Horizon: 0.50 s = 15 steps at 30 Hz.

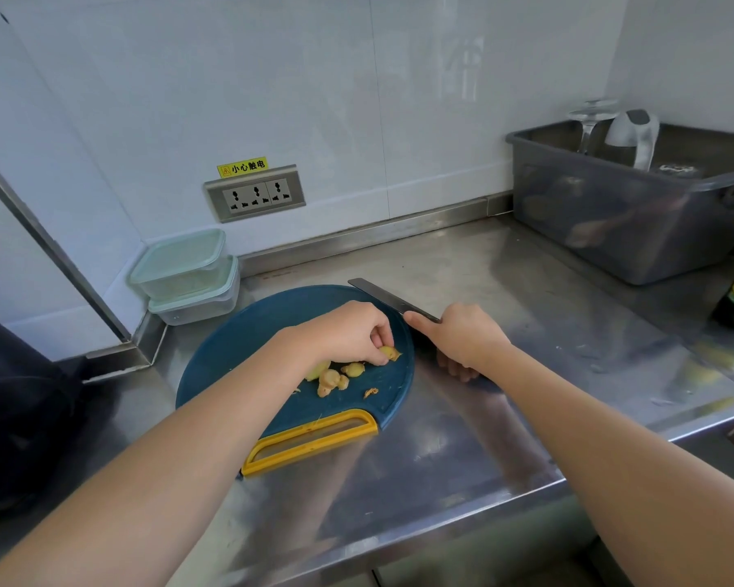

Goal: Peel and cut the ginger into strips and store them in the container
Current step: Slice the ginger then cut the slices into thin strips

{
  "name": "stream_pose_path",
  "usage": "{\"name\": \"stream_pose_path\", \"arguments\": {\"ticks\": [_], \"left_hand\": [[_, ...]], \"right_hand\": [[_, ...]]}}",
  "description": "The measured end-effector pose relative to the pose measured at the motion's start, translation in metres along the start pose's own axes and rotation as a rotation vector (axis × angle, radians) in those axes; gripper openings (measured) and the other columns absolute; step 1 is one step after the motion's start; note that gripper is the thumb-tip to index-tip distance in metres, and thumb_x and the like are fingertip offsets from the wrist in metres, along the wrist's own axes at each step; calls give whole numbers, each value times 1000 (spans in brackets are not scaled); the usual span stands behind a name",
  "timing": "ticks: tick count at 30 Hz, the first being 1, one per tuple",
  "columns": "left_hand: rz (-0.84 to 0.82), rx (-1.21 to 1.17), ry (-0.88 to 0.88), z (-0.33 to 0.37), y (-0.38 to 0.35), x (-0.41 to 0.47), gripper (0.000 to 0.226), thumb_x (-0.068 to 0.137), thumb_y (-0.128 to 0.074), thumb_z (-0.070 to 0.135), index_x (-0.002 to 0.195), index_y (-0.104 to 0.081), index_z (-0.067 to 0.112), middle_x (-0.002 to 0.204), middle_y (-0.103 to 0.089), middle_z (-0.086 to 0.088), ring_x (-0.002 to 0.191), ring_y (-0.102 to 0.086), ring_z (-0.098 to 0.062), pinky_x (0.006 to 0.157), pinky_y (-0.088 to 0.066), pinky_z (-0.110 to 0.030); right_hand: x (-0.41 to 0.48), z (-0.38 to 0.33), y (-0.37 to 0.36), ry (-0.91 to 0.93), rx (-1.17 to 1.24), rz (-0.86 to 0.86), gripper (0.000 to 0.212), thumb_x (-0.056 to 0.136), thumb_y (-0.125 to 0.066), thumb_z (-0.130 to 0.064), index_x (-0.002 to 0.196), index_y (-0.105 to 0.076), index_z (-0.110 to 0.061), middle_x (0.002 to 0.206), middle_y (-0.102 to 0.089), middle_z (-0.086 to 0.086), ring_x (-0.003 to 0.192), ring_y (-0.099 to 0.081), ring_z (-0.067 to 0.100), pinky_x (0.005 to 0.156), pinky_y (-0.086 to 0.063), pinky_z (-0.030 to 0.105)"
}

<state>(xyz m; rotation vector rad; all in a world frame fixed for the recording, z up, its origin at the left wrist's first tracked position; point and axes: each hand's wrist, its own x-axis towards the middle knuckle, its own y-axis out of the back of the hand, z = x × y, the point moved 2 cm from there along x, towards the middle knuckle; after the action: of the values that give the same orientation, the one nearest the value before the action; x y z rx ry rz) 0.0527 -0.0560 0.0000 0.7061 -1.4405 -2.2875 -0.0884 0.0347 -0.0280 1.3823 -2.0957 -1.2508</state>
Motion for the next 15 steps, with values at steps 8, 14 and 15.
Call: {"name": "stream_pose_path", "arguments": {"ticks": [8, 14, 15], "left_hand": [[-34, 16, -20, 4, 3, 3, 24, 81, -71, 18, 105, -66, 21, 86, -63, 9, 73, -59, -2, 67, -48, -18], [-18, 58, 3, 5, 1, 0, 20, 81, -71, 19, 101, -68, 18, 85, -65, 7, 78, -63, -9, 63, -48, -18], [-19, 65, 14, 5, 0, -2, 19, 81, -71, 20, 99, -68, 18, 85, -66, 6, 78, -64, -11, 63, -51, -21]], "right_hand": [[-1, 0, 1, -2, 17, -6, 78, 91, -37, -70, 58, -62, -4, 33, -53, -1, 32, -55, 18, 53, -57, 30], [0, 1, 1, 3, 15, -4, 78, 91, -37, -70, 56, -61, -4, 34, -53, 1, 31, -54, 18, 48, -55, 27], [0, 1, 1, 1, 12, -5, 78, 91, -37, -70, 56, -60, -5, 34, -53, 1, 31, -54, 18, 48, -55, 27]]}}
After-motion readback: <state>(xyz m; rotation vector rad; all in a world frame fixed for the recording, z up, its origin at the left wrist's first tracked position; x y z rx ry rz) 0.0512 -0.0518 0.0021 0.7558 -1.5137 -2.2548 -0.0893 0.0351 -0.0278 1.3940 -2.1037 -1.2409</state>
